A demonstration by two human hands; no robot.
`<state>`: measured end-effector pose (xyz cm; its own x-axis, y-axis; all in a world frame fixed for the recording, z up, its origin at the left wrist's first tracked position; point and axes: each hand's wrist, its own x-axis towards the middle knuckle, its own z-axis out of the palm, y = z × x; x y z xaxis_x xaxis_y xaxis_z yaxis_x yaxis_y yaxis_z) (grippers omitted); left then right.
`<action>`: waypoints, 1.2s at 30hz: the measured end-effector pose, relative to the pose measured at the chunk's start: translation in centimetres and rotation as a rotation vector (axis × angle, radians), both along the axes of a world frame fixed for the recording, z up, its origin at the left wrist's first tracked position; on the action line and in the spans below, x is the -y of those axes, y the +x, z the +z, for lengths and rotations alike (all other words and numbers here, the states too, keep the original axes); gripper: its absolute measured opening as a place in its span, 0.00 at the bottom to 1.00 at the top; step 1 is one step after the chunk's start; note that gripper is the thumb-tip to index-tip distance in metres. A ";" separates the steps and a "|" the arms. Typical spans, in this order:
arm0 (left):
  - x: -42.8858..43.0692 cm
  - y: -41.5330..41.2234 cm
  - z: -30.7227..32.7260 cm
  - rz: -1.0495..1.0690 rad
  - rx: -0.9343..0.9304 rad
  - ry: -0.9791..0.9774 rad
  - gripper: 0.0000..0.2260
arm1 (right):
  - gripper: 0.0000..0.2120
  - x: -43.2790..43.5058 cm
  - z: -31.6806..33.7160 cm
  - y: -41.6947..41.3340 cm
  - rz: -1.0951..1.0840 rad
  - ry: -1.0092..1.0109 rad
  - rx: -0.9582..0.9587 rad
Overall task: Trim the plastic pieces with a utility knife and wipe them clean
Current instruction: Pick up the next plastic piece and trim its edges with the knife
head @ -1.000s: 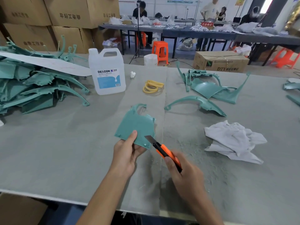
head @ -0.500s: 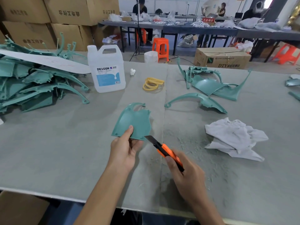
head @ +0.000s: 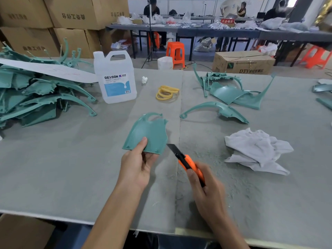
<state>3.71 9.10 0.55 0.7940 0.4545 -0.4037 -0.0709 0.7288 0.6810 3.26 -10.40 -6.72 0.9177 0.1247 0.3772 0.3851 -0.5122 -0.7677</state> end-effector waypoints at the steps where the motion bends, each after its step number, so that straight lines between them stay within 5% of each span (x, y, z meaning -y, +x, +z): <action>1: 0.2 0.0 0.1 0.003 0.002 -0.006 0.03 | 0.14 -0.1 0.0 0.0 0.015 -0.012 0.008; 15: 1.3 -1.8 0.3 -0.097 0.075 0.110 0.08 | 0.12 0.1 -0.2 0.8 -0.130 0.098 -0.044; 19: 2.2 -1.9 -0.1 -0.091 0.101 0.126 0.09 | 0.21 0.3 0.1 0.4 -0.101 0.148 -0.044; 26: 2.5 -1.0 -0.1 0.027 0.053 -0.028 0.05 | 0.18 0.0 0.6 -0.3 -0.035 -0.011 0.012; 36: 2.0 -0.9 0.4 0.160 0.072 0.024 0.07 | 0.17 -0.1 0.5 -0.1 -0.026 -0.083 -0.027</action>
